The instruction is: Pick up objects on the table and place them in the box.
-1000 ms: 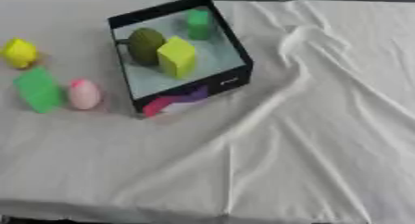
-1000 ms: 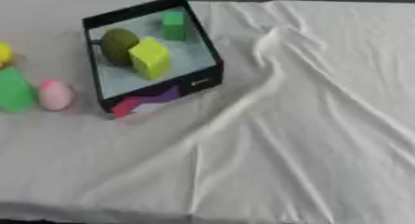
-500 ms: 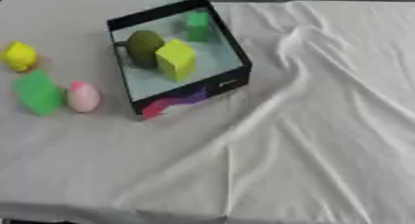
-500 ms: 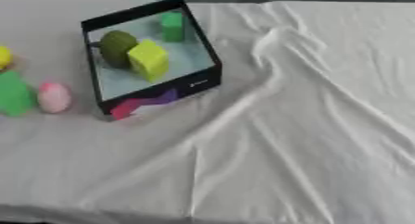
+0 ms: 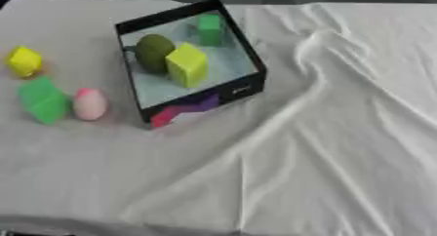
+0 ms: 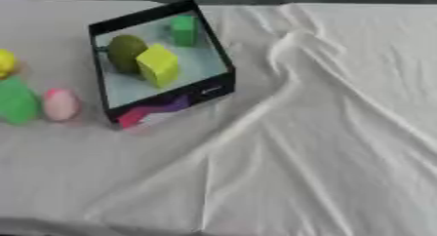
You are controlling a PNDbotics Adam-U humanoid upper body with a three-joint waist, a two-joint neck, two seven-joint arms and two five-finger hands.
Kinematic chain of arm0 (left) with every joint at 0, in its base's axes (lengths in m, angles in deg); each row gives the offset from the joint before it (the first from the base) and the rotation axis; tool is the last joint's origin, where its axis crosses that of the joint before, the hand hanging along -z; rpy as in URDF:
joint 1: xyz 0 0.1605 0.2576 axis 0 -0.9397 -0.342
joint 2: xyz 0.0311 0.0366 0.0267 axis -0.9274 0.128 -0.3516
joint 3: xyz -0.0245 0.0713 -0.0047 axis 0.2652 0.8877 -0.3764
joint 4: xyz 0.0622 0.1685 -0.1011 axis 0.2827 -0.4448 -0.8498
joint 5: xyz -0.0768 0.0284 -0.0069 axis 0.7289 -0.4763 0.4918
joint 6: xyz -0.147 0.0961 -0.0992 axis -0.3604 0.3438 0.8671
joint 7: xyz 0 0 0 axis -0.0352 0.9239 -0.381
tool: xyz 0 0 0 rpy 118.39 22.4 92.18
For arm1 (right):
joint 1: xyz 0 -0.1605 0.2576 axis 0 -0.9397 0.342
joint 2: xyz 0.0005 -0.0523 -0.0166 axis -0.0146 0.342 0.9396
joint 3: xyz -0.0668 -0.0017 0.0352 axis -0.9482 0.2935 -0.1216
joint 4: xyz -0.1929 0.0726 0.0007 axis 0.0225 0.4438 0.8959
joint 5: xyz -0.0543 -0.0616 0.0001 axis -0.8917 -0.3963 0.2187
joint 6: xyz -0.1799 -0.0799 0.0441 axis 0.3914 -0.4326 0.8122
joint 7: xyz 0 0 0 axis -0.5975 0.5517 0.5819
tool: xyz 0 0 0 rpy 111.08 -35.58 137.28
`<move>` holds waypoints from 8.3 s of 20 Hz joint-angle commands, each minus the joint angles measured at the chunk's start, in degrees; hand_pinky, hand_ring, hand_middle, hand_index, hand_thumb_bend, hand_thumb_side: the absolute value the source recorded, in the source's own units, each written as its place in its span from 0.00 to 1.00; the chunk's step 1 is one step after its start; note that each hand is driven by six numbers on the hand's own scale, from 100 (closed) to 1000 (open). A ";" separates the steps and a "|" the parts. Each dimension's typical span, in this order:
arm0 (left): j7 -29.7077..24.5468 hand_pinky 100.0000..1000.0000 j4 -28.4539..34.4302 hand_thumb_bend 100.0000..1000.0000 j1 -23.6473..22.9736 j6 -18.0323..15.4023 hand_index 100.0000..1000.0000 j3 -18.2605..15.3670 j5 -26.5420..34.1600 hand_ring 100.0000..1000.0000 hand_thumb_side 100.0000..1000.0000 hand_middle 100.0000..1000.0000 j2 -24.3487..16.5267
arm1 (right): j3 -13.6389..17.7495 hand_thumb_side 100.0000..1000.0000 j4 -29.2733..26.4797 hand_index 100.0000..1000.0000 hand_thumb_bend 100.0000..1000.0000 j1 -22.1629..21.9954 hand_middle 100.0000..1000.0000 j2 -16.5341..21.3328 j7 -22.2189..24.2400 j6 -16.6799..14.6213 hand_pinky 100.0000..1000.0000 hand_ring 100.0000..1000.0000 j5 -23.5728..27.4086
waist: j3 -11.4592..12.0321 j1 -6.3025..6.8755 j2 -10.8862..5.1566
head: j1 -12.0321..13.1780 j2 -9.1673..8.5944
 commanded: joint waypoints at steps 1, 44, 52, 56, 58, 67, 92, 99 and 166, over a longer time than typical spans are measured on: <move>-1.56 0.86 -0.24 0.65 1.67 -1.04 0.83 0.82 -1.91 0.89 0.03 0.82 -3.01 | 0.66 0.54 -0.01 0.88 0.00 0.63 0.75 1.30 -0.15 0.28 0.83 0.73 -0.65 | 0.05 0.70 -0.04 | 0.71 -0.44; -8.82 0.88 -38.26 0.32 32.37 0.50 0.83 5.05 -15.81 0.93 0.38 0.82 17.96 | 0.51 0.55 0.64 0.86 0.00 1.08 0.74 0.12 -1.55 1.61 0.83 0.72 -2.22 | -1.40 -0.92 1.74 | 2.52 -3.71; -4.30 0.89 -42.22 0.36 32.39 2.67 0.85 3.17 -22.34 0.94 0.40 0.83 19.22 | 0.61 0.56 0.33 0.85 0.00 1.56 0.74 -0.42 -1.70 1.83 0.83 0.72 -2.71 | -2.54 -1.22 3.73 | 3.68 -5.09; -2.92 0.89 -43.53 0.38 32.24 3.30 0.85 2.50 -24.78 0.95 0.41 0.83 19.46 | 0.68 0.57 0.42 0.85 0.00 1.75 0.74 -0.65 -1.69 1.97 0.83 0.72 -3.09 | -3.18 -1.25 4.70 | 4.23 -5.61; -2.31 0.89 -43.98 0.39 32.15 3.69 0.84 2.11 -25.56 0.96 0.40 0.83 19.43 | 0.75 0.57 0.49 0.85 0.00 1.73 0.74 -0.77 -1.65 1.98 0.83 0.71 -3.26 | -3.46 -1.30 5.07 | 4.59 -5.84; 0.72 0.90 -44.86 0.40 32.19 5.14 0.84 0.96 -27.92 0.96 0.35 0.83 18.77 | 0.90 0.58 0.87 0.85 0.00 1.47 0.75 -1.02 -0.73 1.81 0.84 0.72 -3.49 | -3.84 -1.40 5.67 | 5.27 -6.41; 11.02 0.90 -51.64 0.49 28.92 14.41 0.85 -5.42 -38.46 0.95 0.25 0.83 15.92 | 0.80 0.58 0.82 0.85 0.00 1.55 0.74 -1.80 0.61 1.53 0.85 0.72 -4.18 | -6.01 -1.27 7.71 | 8.48 -8.32; 10.88 0.89 -53.48 0.45 29.03 16.79 0.81 -5.77 -40.80 0.94 0.21 0.82 16.19 | 0.89 0.59 1.09 0.85 0.00 1.31 0.74 -2.09 0.70 1.56 0.85 0.72 -4.57 | -6.37 -1.12 8.08 | 9.30 -8.18; -2.23 0.90 -7.99 0.17 22.89 15.38 0.93 -0.16 0.65 0.95 0.47 0.86 8.88 | -1.17 0.53 1.55 0.85 0.00 4.60 0.75 0.40 3.94 1.49 0.86 0.72 -0.30 | -5.95 -0.08 1.87 | 4.16 -2.27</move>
